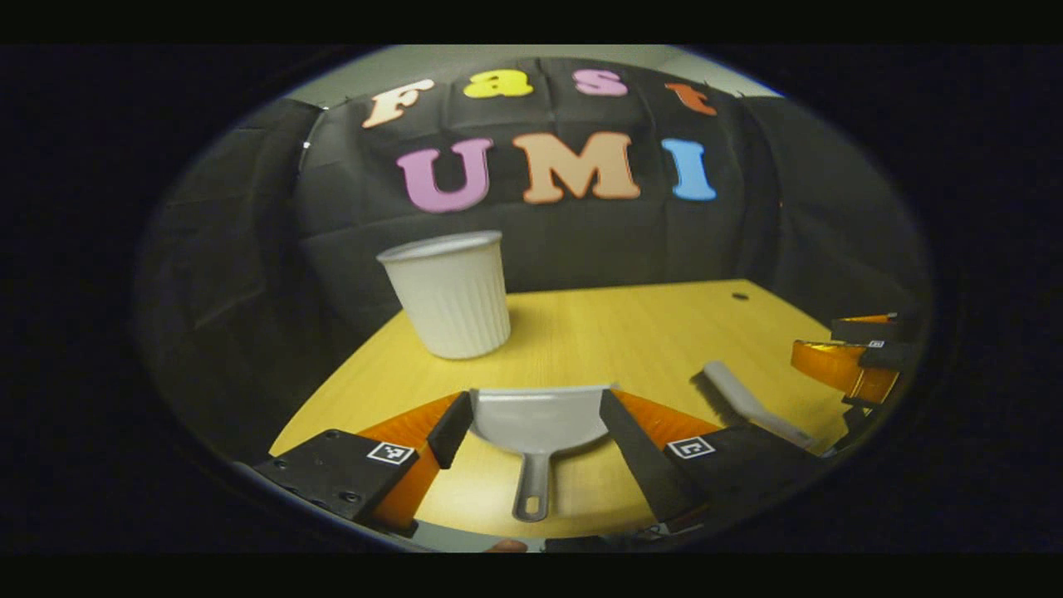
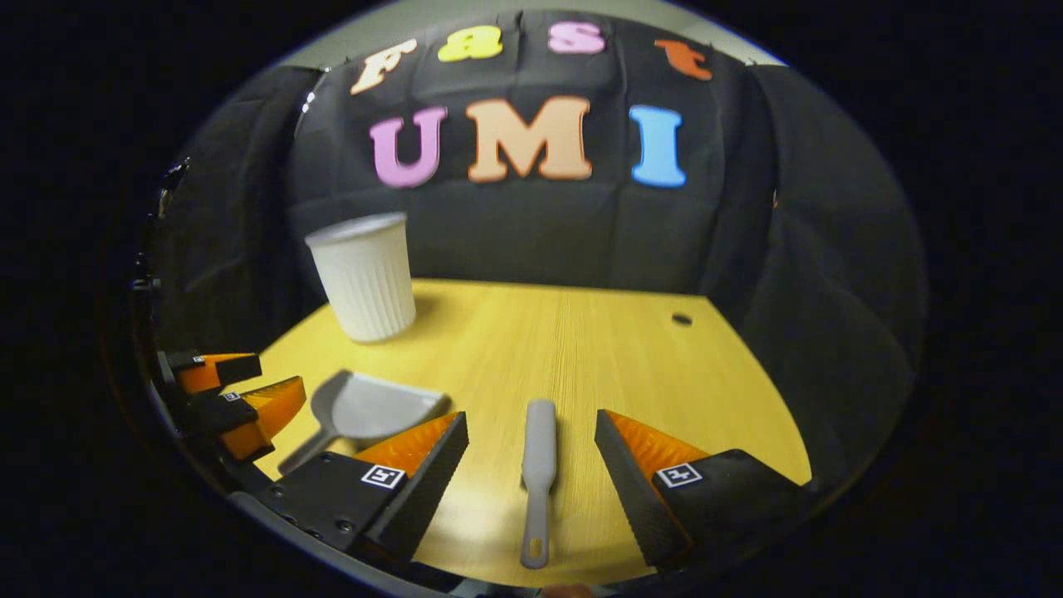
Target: Pick up the small broom and dustpan from the desktop, sweep the trash into the dustpan with the broom, and then empty the trash into the garbage bin.
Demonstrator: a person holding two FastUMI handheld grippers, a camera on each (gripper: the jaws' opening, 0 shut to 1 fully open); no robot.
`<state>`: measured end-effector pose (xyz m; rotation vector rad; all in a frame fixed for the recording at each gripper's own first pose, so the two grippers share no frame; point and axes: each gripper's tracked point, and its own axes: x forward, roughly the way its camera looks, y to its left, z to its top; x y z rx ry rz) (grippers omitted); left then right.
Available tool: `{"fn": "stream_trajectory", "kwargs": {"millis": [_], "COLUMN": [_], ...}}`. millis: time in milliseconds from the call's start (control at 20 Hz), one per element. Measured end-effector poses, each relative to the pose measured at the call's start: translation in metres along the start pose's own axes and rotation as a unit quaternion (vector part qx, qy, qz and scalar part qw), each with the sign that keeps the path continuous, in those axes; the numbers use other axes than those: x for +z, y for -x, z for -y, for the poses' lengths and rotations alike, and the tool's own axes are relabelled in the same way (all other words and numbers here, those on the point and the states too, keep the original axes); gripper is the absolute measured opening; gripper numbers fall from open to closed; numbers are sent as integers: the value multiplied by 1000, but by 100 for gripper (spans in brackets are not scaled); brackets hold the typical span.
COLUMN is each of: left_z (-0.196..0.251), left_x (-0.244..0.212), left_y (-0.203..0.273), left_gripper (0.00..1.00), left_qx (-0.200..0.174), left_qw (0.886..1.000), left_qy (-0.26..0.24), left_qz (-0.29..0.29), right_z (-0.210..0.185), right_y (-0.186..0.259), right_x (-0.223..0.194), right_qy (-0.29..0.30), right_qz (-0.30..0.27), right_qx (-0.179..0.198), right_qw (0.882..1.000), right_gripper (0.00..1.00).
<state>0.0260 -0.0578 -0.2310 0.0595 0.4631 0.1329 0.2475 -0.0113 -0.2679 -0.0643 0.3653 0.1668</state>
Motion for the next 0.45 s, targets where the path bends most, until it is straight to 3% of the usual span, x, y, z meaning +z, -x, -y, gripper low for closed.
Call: {"fn": "stream_trajectory", "kwargs": {"millis": [50,150,200,250,300,450], "left_z": [1,4,7,11,16,20], "left_x": [24,70,88,105,118,144], "left_y": [10,30,40,49,61,85], "left_gripper": [94,93,93,100,93,93], "left_qx": [3,8,4,-2,-13,-39], "left_qw": [999,995,992,989,985,977], "left_qy": [3,-14,-26,-30,-26,1], "left_qz": [39,99,121,148,169,209], "right_z": [2,2,-5,-1,1,-5], "right_y": [12,30,41,57,65,83], "right_x": [21,54,59,76,78,105], "right_qy": [8,25,32,31,24,-5], "right_qz": [37,84,90,92,93,120], "right_qx": [0,8,12,11,12,16], "right_qw": [999,996,995,995,995,993], "right_gripper": [93,93,93,92,93,92]}}
